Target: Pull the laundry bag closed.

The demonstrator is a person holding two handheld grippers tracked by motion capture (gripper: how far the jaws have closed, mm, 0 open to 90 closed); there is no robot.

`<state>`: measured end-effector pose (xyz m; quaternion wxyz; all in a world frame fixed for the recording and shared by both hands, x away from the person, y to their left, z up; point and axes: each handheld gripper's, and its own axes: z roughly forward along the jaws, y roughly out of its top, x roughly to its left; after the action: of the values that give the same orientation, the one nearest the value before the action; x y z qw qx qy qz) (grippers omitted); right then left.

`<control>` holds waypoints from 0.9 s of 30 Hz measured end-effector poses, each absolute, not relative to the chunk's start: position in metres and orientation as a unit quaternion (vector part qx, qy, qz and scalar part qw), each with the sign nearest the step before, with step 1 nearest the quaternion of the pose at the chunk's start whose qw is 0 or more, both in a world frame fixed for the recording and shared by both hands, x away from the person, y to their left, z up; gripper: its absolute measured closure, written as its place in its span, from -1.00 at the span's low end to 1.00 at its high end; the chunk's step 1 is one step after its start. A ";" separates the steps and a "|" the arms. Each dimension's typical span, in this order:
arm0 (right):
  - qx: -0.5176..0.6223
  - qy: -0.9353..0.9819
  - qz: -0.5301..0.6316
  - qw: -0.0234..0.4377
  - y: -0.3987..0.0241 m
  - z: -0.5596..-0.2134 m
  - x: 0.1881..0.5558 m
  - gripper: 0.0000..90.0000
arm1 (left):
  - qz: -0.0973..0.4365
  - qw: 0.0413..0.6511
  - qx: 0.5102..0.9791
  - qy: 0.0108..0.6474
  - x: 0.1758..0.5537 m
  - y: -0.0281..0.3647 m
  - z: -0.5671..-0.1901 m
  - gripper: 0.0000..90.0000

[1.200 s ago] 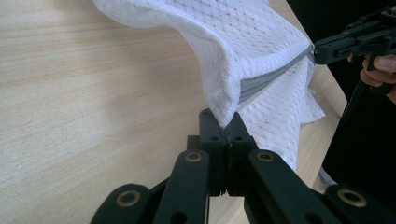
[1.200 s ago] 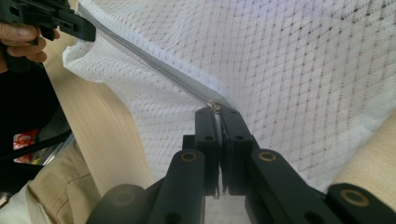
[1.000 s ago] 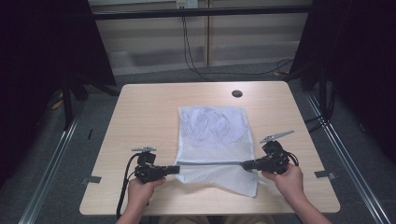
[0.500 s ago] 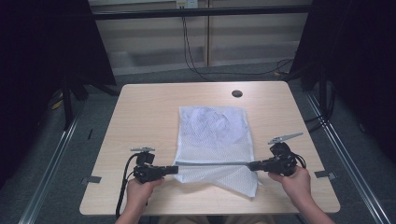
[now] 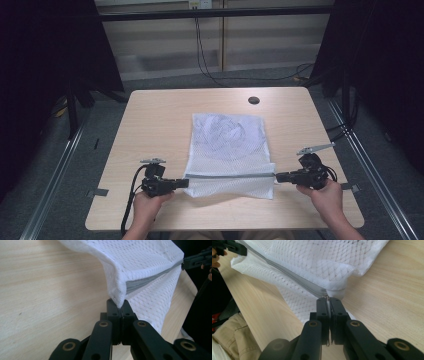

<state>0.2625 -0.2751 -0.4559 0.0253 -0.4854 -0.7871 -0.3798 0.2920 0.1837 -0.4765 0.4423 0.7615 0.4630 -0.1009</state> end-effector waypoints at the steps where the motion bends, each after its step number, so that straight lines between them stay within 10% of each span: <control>1: -0.488 -0.783 -0.385 0.027 -0.277 -0.457 0.264 0.94 | -0.105 0.446 0.759 0.463 0.292 0.184 -0.476 0.99; 6: -0.494 -0.774 -0.395 0.027 -0.282 -0.460 0.264 0.91 | -0.106 0.450 0.771 0.438 0.290 0.178 -0.477 0.95; 12: -0.501 -0.760 -0.413 -0.021 -0.287 -0.458 0.261 0.08 | -0.057 0.459 0.778 0.426 0.289 0.178 -0.468 -0.32; 15: -0.502 -0.753 -0.424 -0.042 -0.289 -0.456 0.262 -0.27 | -0.023 0.455 0.782 0.425 0.289 0.178 -0.465 -0.62; 27: -0.506 -0.759 -0.399 -0.096 -0.292 -0.458 0.263 -0.61 | 0.053 0.421 0.807 0.411 0.294 0.183 -0.461 -0.78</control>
<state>0.2628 -0.2921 -0.4578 -0.0963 -0.5056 -0.7587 -0.3993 0.2944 0.1834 -0.4615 0.4206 0.8070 0.4112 0.0529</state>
